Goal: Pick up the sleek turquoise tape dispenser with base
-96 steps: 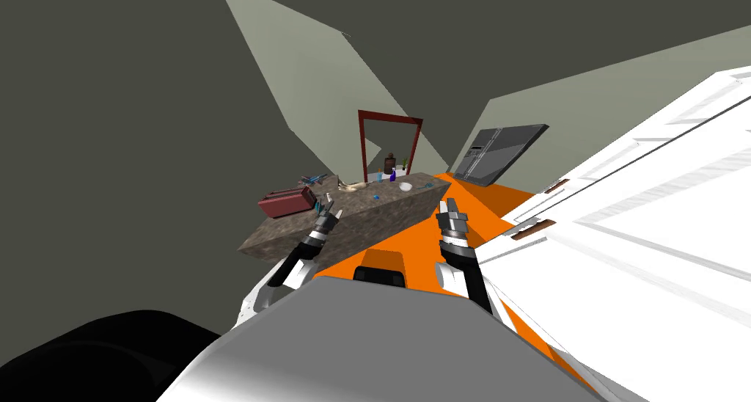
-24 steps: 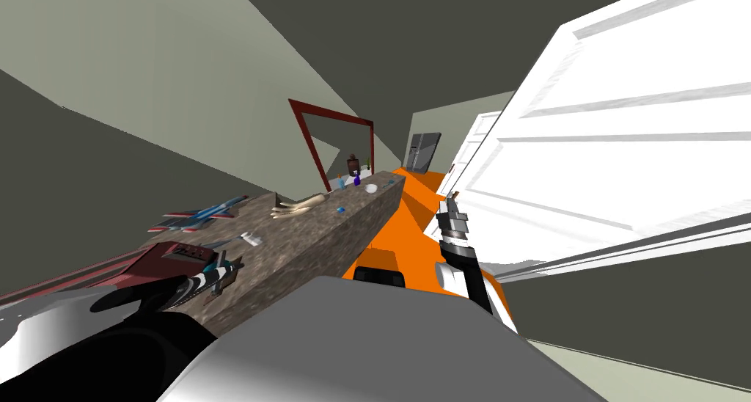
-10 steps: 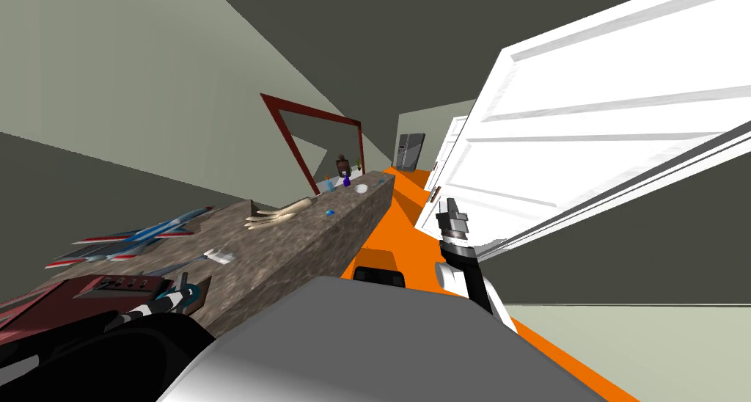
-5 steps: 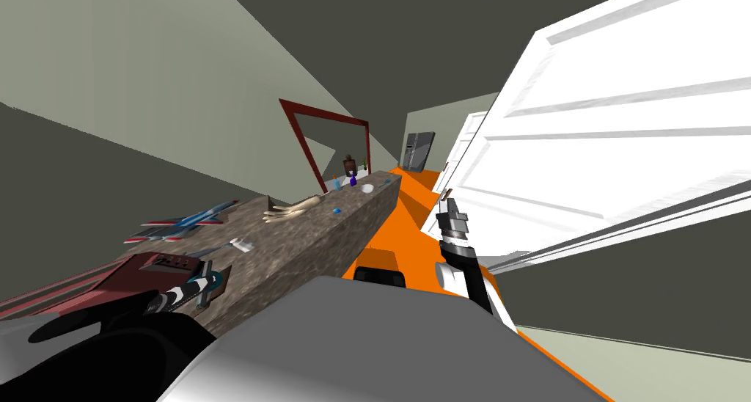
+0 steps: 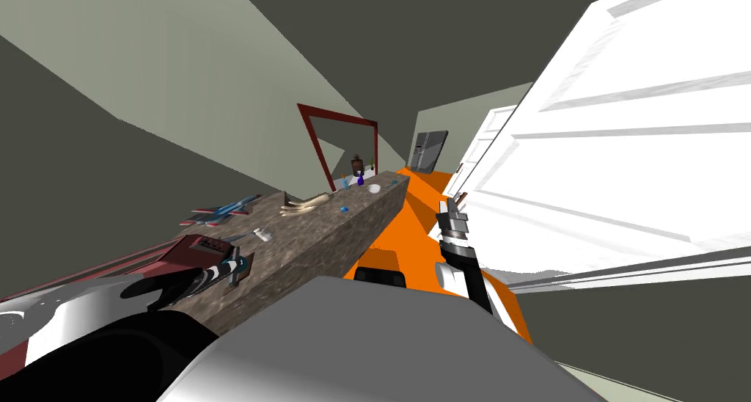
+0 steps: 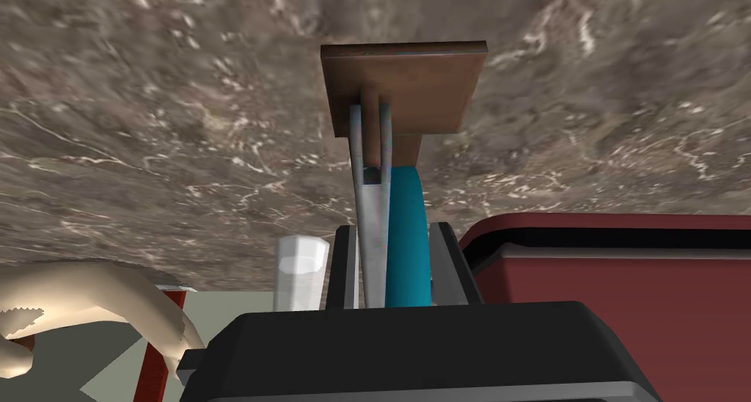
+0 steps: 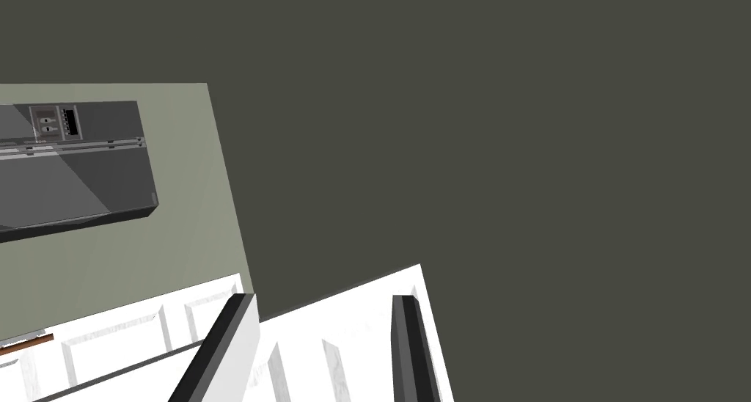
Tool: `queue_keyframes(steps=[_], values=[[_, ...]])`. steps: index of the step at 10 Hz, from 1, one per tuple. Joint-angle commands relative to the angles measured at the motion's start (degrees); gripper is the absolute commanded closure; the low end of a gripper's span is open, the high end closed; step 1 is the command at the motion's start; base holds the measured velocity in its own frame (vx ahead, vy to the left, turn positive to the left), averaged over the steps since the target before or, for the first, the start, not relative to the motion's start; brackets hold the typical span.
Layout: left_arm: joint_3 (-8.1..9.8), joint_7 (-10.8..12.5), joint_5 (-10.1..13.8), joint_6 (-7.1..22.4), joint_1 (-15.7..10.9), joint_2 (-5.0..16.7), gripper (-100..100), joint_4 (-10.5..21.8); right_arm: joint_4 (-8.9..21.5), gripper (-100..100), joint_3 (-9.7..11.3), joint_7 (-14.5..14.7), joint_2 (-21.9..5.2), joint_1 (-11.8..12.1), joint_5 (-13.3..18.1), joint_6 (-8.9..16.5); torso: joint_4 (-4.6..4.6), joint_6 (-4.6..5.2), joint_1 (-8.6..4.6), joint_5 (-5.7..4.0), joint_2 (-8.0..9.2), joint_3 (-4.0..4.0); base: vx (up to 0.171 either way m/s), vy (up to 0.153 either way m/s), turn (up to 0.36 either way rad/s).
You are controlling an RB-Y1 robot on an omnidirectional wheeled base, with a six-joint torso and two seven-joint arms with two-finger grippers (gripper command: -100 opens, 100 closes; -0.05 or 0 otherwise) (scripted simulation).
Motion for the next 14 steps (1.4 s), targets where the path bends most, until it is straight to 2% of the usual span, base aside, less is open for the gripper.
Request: queue_keyframes(steps=[1, 2, 3, 4, 5, 6, 8, 9, 10, 11, 12, 13, 14], values=[[2.86, -0.39, -1.29, 1.81, 2.86, 0.16, 100, -2.52, 0.0, 0, 0.0, 0.0, 0.0, 0.0, 0.0, 0.0, 0.0, 0.0, 0.0, 0.0, 0.0, 0.0, 0.02, 0.028, 0.107], [4.5, -0.39, -1.29, 1.81, 3.4, 0.16, 100, -2.52, 0.0, 0, 0.01, 0.0, 0.0, -0.01, 0.0, 0.0, -0.03, -0.03, -0.01, 0.09, 0.05, 0.01, 0.005, 0.009, 0.003], [4.72, -0.39, -1.29, 1.81, 3.4, 0.16, 100, -2.52, 0.0, 0, 0.01, 0.0, 0.0, -0.01, 0.0, 0.0, -0.03, 0.06, -0.03, 0.12, 0.08, 0.02, -0.005, -0.003, -0.019], [6.39, 1.28, -4.17, 4.24, 2.66, 1.04, 100, -5.14, 0.0, 0, 0.01, 0.0, 0.0, -0.02, 0.0, 0.0, -0.03, 0.08, -0.05, 0.11, 0.09, 0.03, 0.006, 0.021, 0.242], [6.39, 1.28, -4.36, 4.24, 2.66, 1.04, 100, -5.14, 0.0, 0, 0.0, 0.0, 0.0, 0.0, 0.0, 0.0, -0.03, 0.0, -0.02, 0.1, 0.08, 0.02, 0.016, 0.019, 0.133], [8.07, 2.96, -6.65, 6.6, 1.92, 1.93, 100, -7.64, 0.0, 0, 0.01, 0.0, 0.0, -0.01, 0.0, 0.0, -0.03, 0.05, 0.0, 0.11, 0.07, 0.02, 0.02, 0.03, 0.275], [7.94, 2.96, -7.44, 6.68, 1.92, 1.93, 100, -7.76, 0.0, 0, 0.01, 0.0, 0.0, -0.01, 0.0, 0.0, -0.04, 0.09, 0.02, 0.11, 0.04, 0.0, 0.015, 0.017, 0.04], [9.43, 4.63, -10.03, 9.09, 1.18, 2.81, 100, -10.1, 0.0, 0, 0.01, 0.0, 0.0, -0.02, 0.0, 0.0, -0.04, 0.14, -0.03, 0.09, 0.04, -0.01, 0.011, 0.027, 0.184], [9.7, 4.63, -10.51, 9.12, 1.18, 2.81, 100, -10.38, 0.0, 0, 0.0, 0.0, 0.0, -0.01, 0.0, 0.0, -0.04, 0.08, -0.02, 0.05, 0.03, -0.01, 0.016, 0.024, 0.146], [11.42, 6.3, -12.7, 11.44, 0.43, 3.7, 100, -12.8, 0.0, 0, 0.01, 0.0, 0.0, -0.01, 0.0, 0.0, -0.04, 0.06, -0.03, 0.07, 0.06, 0.01, 0.022, 0.03, 0.285], [11.59, 6.3, -13.58, 11.56, 1.94, 3.7, 100, -13.0, 0.0, 0, 0.0, 0.0, 0.0, 0.0, 0.0, 0.0, -0.02, -0.01, -0.03, 0.04, 0.07, 0.03, 0.02, 0.017, 0.113], [11.42, 6.3, -13.58, 11.56, 0.78, 3.7, 100, -13.0, 0.0, 0, 0.01, 0.0, 0.0, -0.02, 0.0, 0.0, -0.03, 0.06, -0.04, 0.08, 0.08, 0.02, 0.003, 0.004, -0.019], [13.09, 7.97, -16.12, 14.0, -0.31, 4.58, 100, -15.61, 0.0, 0, 0.01, 0.0, 0.0, -0.02, 0.0, 0.0, -0.02, 0.12, -0.07, 0.06, 0.08, 0.02, 0.01, 0.025, 0.222]])
